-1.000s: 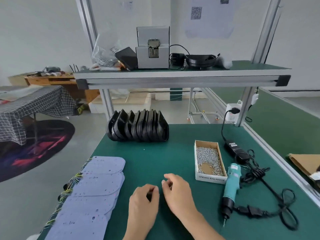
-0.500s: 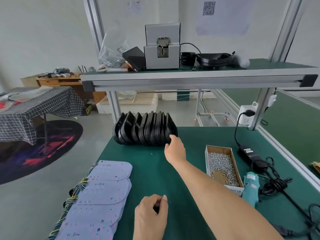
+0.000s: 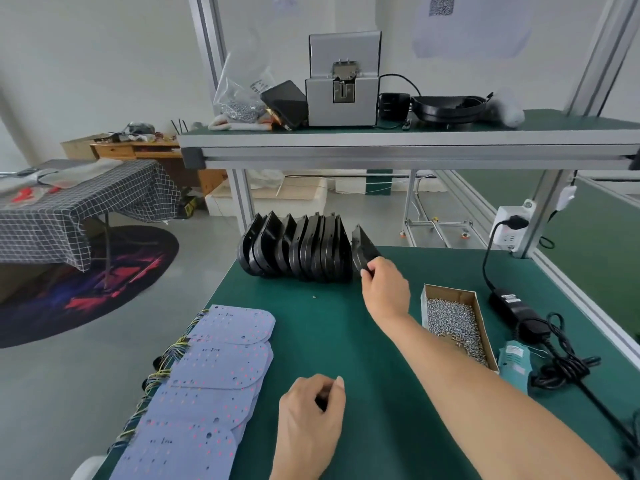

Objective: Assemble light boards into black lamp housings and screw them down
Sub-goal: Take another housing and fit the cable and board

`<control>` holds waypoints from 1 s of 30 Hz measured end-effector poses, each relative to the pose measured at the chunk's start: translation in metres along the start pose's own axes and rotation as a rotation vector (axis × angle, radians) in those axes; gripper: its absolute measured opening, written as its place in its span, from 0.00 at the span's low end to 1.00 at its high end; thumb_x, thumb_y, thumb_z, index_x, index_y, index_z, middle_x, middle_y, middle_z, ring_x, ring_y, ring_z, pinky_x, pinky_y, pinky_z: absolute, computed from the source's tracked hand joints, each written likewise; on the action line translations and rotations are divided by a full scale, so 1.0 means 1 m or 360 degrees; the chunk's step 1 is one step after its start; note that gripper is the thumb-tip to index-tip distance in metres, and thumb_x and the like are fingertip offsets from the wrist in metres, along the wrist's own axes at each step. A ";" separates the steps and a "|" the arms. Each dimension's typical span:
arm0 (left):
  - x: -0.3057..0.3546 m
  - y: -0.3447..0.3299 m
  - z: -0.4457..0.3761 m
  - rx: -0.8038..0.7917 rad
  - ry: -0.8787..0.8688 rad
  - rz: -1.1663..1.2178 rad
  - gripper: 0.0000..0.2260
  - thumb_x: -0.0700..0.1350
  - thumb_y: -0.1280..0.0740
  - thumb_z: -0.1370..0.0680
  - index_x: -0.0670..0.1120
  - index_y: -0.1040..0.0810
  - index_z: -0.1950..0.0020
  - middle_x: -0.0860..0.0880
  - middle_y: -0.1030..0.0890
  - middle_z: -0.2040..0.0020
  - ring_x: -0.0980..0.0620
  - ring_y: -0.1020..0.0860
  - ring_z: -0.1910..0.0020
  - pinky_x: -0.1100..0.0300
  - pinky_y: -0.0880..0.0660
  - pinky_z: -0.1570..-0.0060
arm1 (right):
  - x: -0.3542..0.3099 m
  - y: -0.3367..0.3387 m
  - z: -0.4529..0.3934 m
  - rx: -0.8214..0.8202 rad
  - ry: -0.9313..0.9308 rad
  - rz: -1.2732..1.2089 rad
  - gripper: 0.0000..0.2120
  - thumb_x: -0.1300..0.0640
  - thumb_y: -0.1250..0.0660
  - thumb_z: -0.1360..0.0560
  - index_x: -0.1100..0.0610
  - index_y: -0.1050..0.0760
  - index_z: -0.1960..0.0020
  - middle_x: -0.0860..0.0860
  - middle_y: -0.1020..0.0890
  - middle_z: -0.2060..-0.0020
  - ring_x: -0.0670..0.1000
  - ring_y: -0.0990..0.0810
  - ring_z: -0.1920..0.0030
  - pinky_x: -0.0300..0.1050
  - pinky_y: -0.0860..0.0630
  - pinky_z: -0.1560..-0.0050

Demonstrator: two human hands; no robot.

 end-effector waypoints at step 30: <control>0.016 0.051 0.041 0.0234 -0.0023 0.0046 0.07 0.49 0.35 0.19 0.52 0.19 0.53 0.59 0.21 0.60 0.58 0.25 0.56 0.66 0.30 0.55 | -0.029 0.097 0.234 -0.0037 0.0791 0.0273 0.10 0.55 0.17 0.33 0.52 0.17 0.56 0.48 0.19 0.59 0.55 0.22 0.74 0.44 0.32 0.77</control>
Point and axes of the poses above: each hand's wrist, its own z-axis away from the middle knuckle, its own y-axis out of the back of the hand, x = y × z, the point moved 3 cm from there along -z, towards the middle knuckle
